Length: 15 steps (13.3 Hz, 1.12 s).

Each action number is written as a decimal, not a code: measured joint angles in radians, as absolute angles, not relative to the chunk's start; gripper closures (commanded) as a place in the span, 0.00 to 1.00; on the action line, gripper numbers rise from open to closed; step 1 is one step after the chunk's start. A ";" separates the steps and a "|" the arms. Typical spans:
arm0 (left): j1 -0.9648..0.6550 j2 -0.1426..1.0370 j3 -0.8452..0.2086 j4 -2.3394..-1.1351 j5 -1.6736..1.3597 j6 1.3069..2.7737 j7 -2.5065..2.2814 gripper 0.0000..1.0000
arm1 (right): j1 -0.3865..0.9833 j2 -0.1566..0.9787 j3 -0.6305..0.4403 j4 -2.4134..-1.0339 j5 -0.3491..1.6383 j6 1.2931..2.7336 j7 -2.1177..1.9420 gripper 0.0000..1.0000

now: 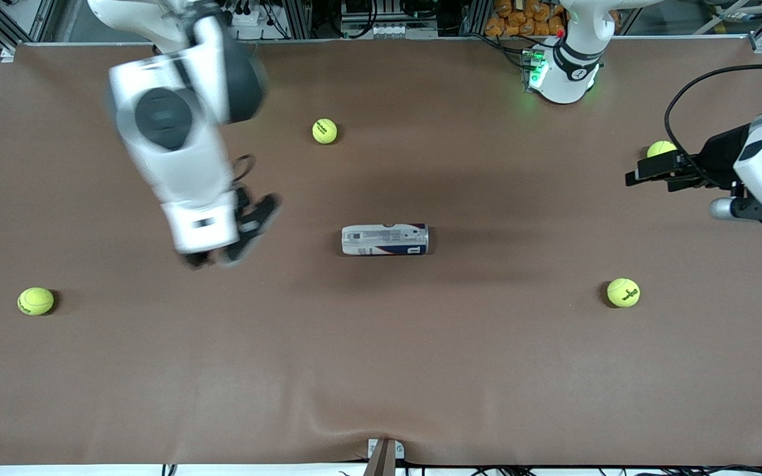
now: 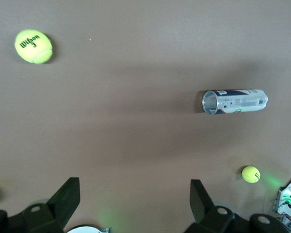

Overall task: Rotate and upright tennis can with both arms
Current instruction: 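Return the right gripper to rest while the left gripper approaches the can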

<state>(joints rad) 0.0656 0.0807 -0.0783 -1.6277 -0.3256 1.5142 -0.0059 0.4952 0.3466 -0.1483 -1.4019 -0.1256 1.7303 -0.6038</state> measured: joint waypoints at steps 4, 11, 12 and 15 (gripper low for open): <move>0.064 0.090 -0.107 -1.687 -0.395 1.563 -0.006 0.00 | 0.316 0.348 -0.153 -1.397 -0.123 1.705 -0.604 0.00; 0.063 0.096 -0.214 -1.932 -0.575 1.853 0.023 0.00 | 0.130 0.312 -0.154 -1.390 -0.076 1.653 -0.267 0.00; 0.062 0.099 -0.232 -1.956 -0.601 1.886 0.030 0.00 | 0.110 0.297 -0.155 -1.389 -0.052 1.632 -0.234 0.00; 0.062 0.127 -0.267 -2.025 -0.699 1.997 0.107 0.00 | 0.061 0.246 -0.155 -1.387 -0.008 1.590 -0.178 0.00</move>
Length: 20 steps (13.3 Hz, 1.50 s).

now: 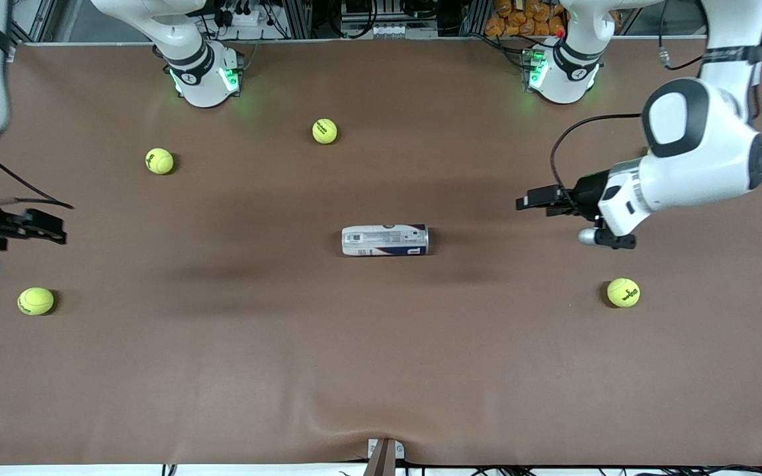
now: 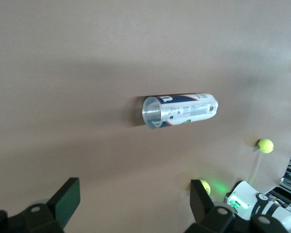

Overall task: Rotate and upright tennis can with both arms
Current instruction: 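Return the right gripper to rest while the left gripper approaches the can, then grasp the can's closed end with the left gripper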

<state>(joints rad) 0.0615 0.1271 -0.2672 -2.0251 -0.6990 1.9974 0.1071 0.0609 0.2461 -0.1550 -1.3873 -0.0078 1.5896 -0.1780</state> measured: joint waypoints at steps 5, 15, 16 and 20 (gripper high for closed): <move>0.061 0.285 -0.284 -2.057 -0.956 2.065 0.352 0.00 | 0.055 0.196 -0.155 -1.388 -0.007 1.494 -0.141 0.00; -0.026 0.529 -0.292 -2.050 -1.351 2.105 0.749 0.00 | 0.045 -0.024 -0.138 -1.618 -0.006 1.603 -0.140 0.00; -0.035 0.540 -0.292 -2.049 -1.367 2.112 0.755 0.00 | 0.043 -0.028 -0.137 -1.619 -0.005 1.608 -0.141 0.00; -0.059 0.574 -0.293 -2.046 -1.411 2.139 0.771 0.00 | 0.039 -0.054 -0.114 -1.611 -0.004 1.557 -0.141 0.00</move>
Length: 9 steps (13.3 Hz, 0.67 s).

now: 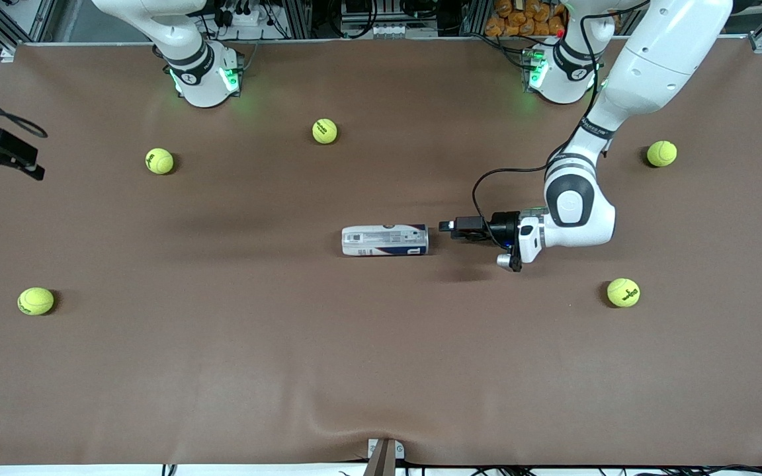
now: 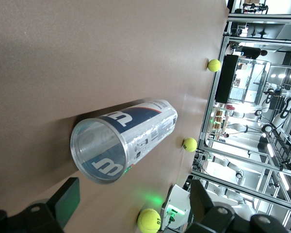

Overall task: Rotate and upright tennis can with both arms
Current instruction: 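Grasp the can's closed end with the left gripper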

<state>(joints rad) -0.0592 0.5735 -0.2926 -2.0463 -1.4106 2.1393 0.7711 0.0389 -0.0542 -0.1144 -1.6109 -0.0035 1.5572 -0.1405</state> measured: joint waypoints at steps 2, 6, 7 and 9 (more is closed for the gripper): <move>-0.067 0.595 -0.293 -2.041 -1.451 2.140 0.808 0.00 | 0.038 -0.064 -0.111 -1.603 -0.004 1.527 -0.141 0.00; -0.091 0.660 -0.293 -2.005 -1.515 2.142 0.871 0.00 | 0.015 -0.065 -0.113 -1.603 -0.004 1.521 -0.141 0.00; -0.097 0.673 -0.293 -1.996 -1.531 2.142 0.879 0.00 | 0.012 -0.065 -0.113 -1.603 -0.004 1.521 -0.141 0.00; -0.115 0.683 -0.293 -1.983 -1.559 2.142 0.883 0.02 | 0.011 -0.065 -0.112 -1.603 -0.004 1.521 -0.141 0.00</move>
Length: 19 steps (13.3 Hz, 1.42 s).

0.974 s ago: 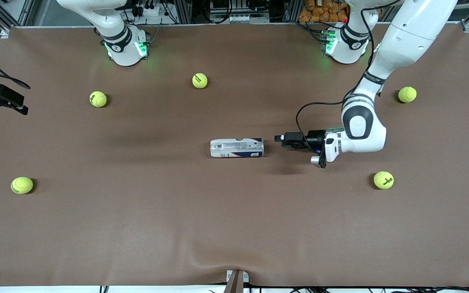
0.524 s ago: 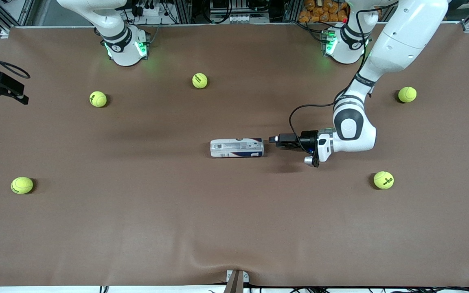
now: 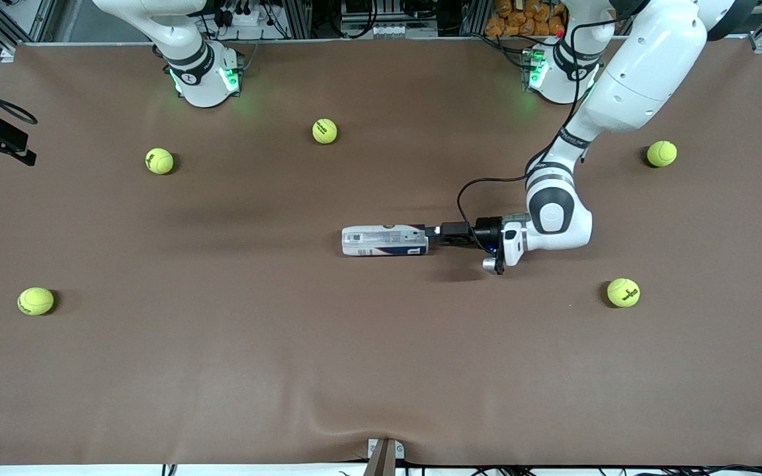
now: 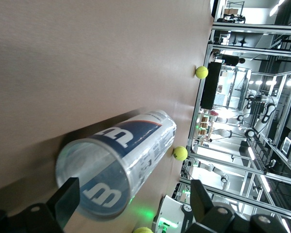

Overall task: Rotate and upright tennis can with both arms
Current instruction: 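Grasp the can's closed end with the left gripper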

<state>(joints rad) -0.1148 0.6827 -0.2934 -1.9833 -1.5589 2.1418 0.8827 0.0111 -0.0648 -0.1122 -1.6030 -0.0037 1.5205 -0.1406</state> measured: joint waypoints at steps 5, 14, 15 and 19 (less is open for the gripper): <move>-0.145 0.683 -0.293 -1.970 -1.594 2.142 0.883 0.50 | 0.011 -0.065 -0.106 -1.603 -0.003 1.519 -0.141 0.00; -0.140 0.682 -0.294 -1.941 -1.594 2.142 0.907 1.00 | 0.011 -0.065 -0.101 -1.603 -0.003 1.520 -0.141 0.00; -0.141 0.682 -0.294 -1.929 -1.594 2.142 0.897 1.00 | 0.011 -0.065 -0.101 -1.603 -0.003 1.520 -0.141 0.00; -0.165 0.650 -0.297 -1.873 -1.583 2.143 0.757 1.00 | 0.011 -0.065 -0.101 -1.603 -0.003 1.520 -0.141 0.00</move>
<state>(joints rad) -0.1649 0.6495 -0.2971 -1.8726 -1.5828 2.1427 0.7574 0.0112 -0.0648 -0.1010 -1.6030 -0.0030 1.5202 -0.1406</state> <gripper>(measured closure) 0.952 0.000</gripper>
